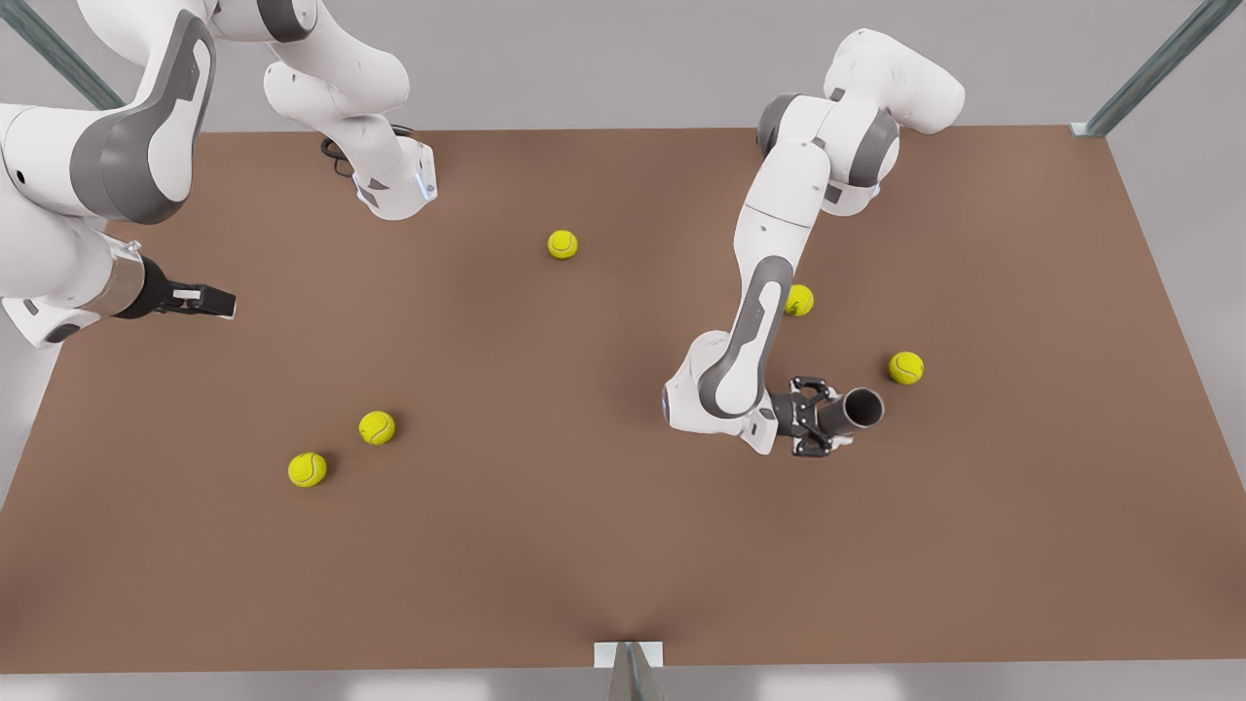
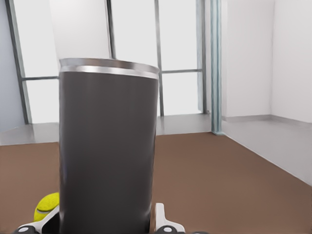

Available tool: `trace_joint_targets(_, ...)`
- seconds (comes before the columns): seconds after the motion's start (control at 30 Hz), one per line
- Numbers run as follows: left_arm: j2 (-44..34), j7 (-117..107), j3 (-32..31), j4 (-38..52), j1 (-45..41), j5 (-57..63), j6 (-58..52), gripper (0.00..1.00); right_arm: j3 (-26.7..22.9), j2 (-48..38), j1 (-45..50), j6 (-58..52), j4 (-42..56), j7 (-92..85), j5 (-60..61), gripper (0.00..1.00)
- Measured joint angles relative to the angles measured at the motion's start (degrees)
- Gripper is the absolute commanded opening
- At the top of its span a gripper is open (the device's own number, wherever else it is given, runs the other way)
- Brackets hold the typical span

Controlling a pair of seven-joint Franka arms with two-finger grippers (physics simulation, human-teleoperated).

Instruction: Put the tennis tube upright

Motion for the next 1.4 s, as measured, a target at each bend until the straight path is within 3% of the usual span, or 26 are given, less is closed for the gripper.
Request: trace_joint_targets(1.4,-2.1,-5.5,1.1,-2.3,-2.3,1.5,-4.5,1.00,0.0,0.1,0.0,0.1,0.0,0.0,0.1,1.00)
